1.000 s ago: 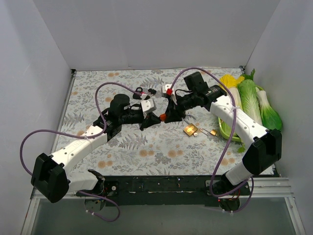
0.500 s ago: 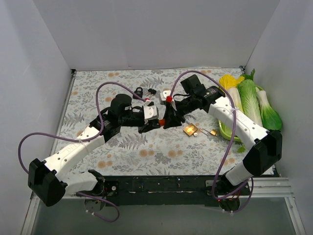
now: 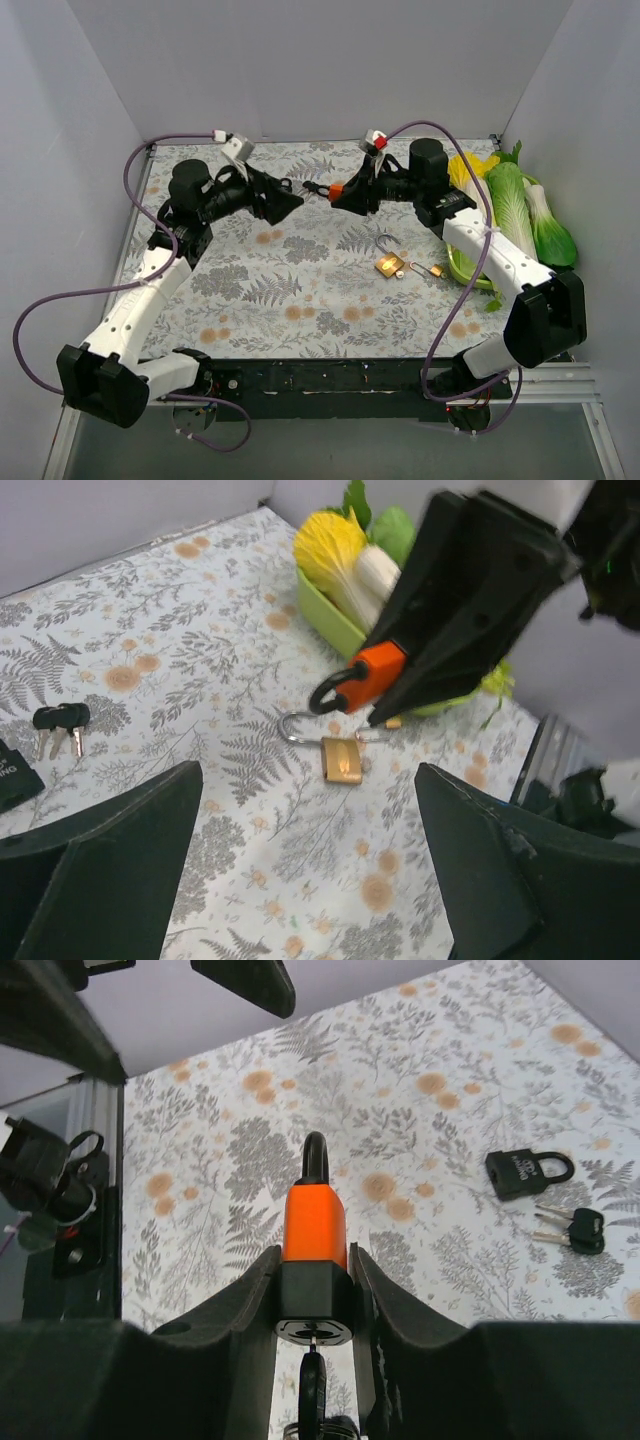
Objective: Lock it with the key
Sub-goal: Lock the lock.
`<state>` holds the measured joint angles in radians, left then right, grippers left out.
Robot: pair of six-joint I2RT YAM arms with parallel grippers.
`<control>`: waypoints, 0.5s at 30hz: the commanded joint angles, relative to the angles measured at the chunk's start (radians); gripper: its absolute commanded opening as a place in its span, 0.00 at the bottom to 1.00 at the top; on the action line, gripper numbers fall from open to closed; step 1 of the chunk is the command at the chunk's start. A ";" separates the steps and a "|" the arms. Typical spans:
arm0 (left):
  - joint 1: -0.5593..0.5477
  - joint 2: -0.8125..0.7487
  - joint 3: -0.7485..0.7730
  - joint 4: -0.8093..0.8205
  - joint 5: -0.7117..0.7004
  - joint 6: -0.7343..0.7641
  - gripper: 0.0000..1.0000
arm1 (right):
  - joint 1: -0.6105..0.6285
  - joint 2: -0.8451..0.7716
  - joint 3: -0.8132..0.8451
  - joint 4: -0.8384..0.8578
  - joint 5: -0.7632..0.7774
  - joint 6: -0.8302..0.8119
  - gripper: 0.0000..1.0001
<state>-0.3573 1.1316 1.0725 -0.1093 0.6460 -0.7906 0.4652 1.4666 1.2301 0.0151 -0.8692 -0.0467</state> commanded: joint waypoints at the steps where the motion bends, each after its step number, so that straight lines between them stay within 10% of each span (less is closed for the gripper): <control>1: 0.118 0.086 0.041 0.190 0.030 -0.545 0.94 | 0.009 -0.051 -0.035 0.460 0.139 0.272 0.01; 15: 0.043 0.263 0.156 0.293 -0.068 -0.990 0.98 | 0.098 0.018 0.014 0.554 0.453 0.338 0.01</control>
<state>-0.2684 1.3975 1.1969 0.1532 0.6067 -1.6592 0.5312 1.4834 1.1938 0.4351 -0.5209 0.2832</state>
